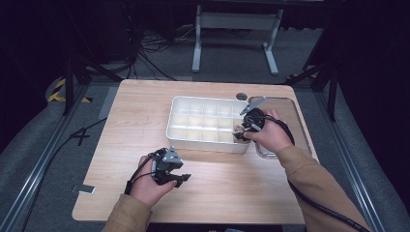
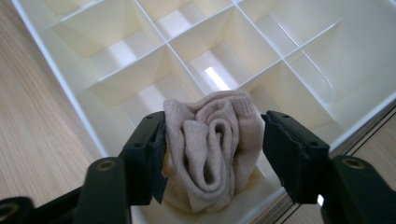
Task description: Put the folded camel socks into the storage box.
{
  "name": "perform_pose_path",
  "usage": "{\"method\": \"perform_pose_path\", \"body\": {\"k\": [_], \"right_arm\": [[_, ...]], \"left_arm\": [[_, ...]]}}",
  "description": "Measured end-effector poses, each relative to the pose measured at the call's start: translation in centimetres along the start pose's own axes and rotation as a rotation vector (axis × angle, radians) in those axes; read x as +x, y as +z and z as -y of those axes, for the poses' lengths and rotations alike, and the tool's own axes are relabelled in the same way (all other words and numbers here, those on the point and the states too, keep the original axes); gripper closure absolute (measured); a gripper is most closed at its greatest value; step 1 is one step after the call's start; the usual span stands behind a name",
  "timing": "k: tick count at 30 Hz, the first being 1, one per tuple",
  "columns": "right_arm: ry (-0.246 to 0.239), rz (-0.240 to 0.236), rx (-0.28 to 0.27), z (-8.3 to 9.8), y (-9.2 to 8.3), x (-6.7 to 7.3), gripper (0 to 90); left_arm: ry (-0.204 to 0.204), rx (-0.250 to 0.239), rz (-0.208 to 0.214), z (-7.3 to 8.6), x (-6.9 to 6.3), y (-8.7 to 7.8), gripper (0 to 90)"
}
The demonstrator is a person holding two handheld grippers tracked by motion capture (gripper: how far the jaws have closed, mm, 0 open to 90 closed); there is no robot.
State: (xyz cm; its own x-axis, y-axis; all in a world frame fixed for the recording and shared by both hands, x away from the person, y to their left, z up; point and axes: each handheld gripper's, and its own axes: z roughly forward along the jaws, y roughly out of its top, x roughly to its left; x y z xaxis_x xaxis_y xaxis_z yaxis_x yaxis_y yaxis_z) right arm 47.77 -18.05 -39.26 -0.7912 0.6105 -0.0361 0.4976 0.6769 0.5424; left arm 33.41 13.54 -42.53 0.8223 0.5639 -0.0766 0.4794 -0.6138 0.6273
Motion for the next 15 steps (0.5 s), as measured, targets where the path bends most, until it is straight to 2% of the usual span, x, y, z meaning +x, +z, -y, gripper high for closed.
{"method": "perform_pose_path", "body": {"k": [5,7,10,13,15], "right_arm": [[0.046,-0.035,0.005,0.1,0.8,-0.7,35.9],[0.048,-0.053,0.004,0.1,1.1,-0.9,41.9],[0.037,-0.066,0.010,-0.1,0.7,-0.8,60.2],[0.014,-0.061,0.022,-0.2,0.1,-0.7,71.1],[0.009,-0.067,0.032,-0.3,-0.2,-0.6,72.5]], "left_arm": [[-0.006,-0.008,0.000,0.1,0.1,-0.1,48.8],[-0.002,-0.006,-0.003,0.2,0.1,-0.1,48.8],[-0.008,-0.010,0.000,0.2,0.1,-0.1,48.8],[-0.003,-0.007,-0.002,0.1,0.1,0.0,48.7],[-0.002,-0.007,-0.002,0.1,0.1,0.0,48.7]]}}
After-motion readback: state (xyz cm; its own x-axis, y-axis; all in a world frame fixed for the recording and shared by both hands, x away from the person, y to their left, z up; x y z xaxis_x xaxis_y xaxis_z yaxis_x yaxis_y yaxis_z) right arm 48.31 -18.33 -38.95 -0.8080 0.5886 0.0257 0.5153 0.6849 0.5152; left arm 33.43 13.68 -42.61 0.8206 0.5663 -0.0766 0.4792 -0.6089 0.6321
